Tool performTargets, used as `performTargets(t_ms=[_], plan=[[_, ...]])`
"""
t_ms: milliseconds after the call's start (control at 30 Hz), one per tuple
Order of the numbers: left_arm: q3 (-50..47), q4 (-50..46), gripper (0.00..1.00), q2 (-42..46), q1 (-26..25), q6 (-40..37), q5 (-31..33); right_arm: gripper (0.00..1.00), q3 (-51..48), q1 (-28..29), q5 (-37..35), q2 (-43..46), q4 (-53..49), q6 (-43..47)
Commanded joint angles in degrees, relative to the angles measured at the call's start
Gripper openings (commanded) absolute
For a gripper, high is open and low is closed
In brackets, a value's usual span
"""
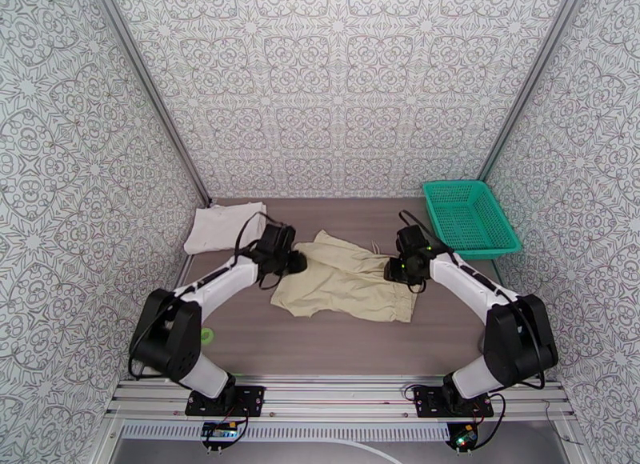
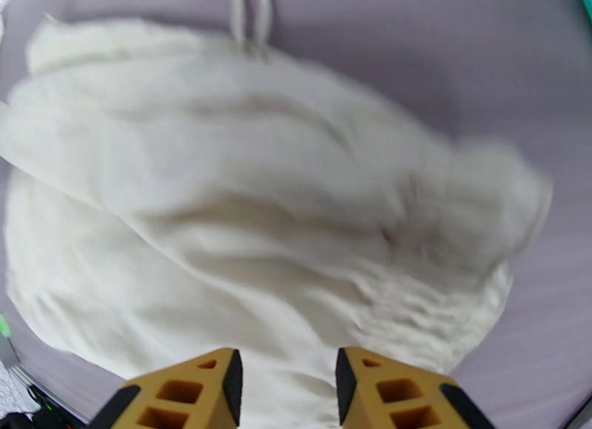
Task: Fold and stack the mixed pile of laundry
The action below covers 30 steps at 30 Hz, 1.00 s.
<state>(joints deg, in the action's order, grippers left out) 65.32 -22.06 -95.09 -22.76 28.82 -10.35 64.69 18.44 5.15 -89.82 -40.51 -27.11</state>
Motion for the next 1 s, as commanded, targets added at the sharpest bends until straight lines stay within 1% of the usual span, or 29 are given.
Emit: performTargets(t_ms=[0,67,133,233,333,633,767,900,967], plan=[[2.91,-1.69,0.30,-5.82,-0.86,2.60,2.61,0.41,2.00,0.02,0.25,-2.58,-0.18,0.31],[5.04,-2.67,0.26,-8.29,-1.48,3.08,2.42,0.41,2.39,0.02,0.37,-2.90,0.04,0.39],[7.04,-3.87,0.25,-10.52,-2.14,3.17,2.60,0.41,2.69,-0.07,0.43,-3.04,0.12,0.65],[9.42,-4.18,0.25,-14.03,-2.55,3.35,2.00,0.41,3.27,-0.24,0.39,-3.75,0.16,1.00],[11.44,-1.87,0.26,-17.04,-2.55,3.13,1.30,0.41,3.74,-0.54,0.75,-4.44,0.30,1.18],[14.12,13.06,0.27,-23.02,-1.50,5.65,-1.43,0.41,4.15,-1.34,0.47,-4.84,0.26,1.27],[14.67,20.25,0.27,-26.17,-1.42,8.44,-3.53,0.41,4.24,-2.59,0.63,-4.42,0.17,1.45],[12.79,29.60,0.27,-26.84,-1.67,11.08,-2.57,0.41,4.23,-4.29,1.50,-4.61,0.38,1.54],[12.94,32.25,0.28,-27.18,-1.74,11.35,-1.43,0.41,4.13,-5.25,2.25,-5.00,0.65,1.37]])
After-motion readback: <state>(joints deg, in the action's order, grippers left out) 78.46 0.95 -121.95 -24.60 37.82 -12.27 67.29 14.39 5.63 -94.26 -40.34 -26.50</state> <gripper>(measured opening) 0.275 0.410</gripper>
